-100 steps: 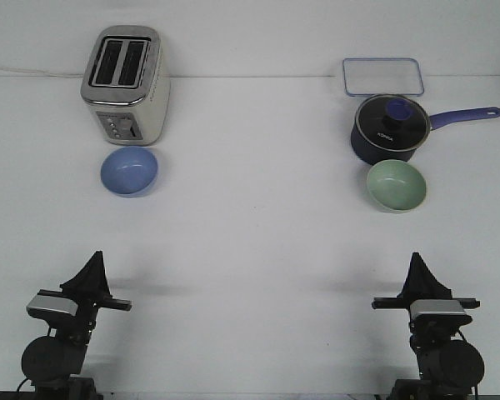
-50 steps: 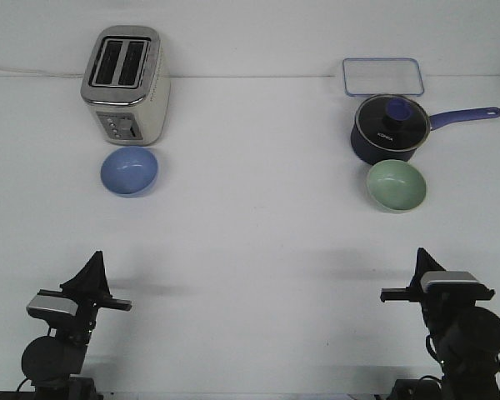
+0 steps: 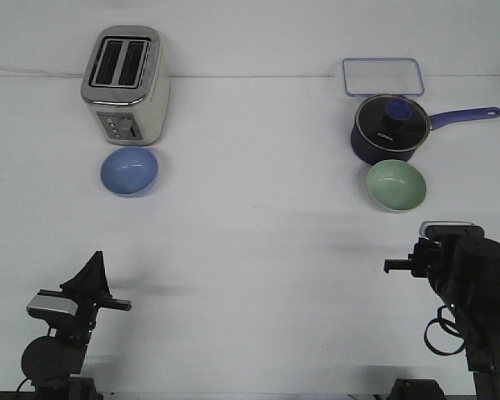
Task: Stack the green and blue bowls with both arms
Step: 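Move the right gripper forward to the pale green bowl's rim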
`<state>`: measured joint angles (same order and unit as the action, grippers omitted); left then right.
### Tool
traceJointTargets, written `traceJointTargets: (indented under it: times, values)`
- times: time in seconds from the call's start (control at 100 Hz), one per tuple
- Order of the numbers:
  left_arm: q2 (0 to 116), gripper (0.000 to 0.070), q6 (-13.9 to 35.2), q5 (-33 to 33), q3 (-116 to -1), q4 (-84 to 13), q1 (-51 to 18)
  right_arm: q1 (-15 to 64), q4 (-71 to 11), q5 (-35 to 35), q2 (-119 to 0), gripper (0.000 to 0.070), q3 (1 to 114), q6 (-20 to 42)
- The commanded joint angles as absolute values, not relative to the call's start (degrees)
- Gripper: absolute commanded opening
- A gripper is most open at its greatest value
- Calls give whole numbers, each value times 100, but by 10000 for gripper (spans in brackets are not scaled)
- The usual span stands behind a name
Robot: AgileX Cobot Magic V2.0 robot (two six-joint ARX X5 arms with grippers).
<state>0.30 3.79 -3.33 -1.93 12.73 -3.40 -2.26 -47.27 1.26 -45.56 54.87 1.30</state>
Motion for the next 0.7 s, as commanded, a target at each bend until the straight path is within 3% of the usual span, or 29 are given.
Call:
traceJointTargets:
  times: [0.0, 0.24, 0.29, 0.52, 0.6, 0.69]
  values:
    - [19, 10, 355, -340, -80, 1334, -333, -226, -4740, 104, -4665, 0, 5594, 152]
    - [19, 10, 355, -340, -80, 1334, -333, -226, -4768, 104, -4768, 0, 5594, 152]
    - [19, 10, 355, -340, -80, 1334, -333, -226, -4781, 104, -4764, 26, 5594, 152]
    - [19, 10, 355, -340, -80, 1334, -333, -226, -4831, 106, -4762, 428, 5594, 152]
    - [19, 10, 355, -340, -80, 1334, -333, -226, -4849, 106, -4762, 491, 5594, 154]
    - [19, 10, 355, -340, -80, 1332, -333, -226, -4851, 108, -4762, 494, 5594, 154]
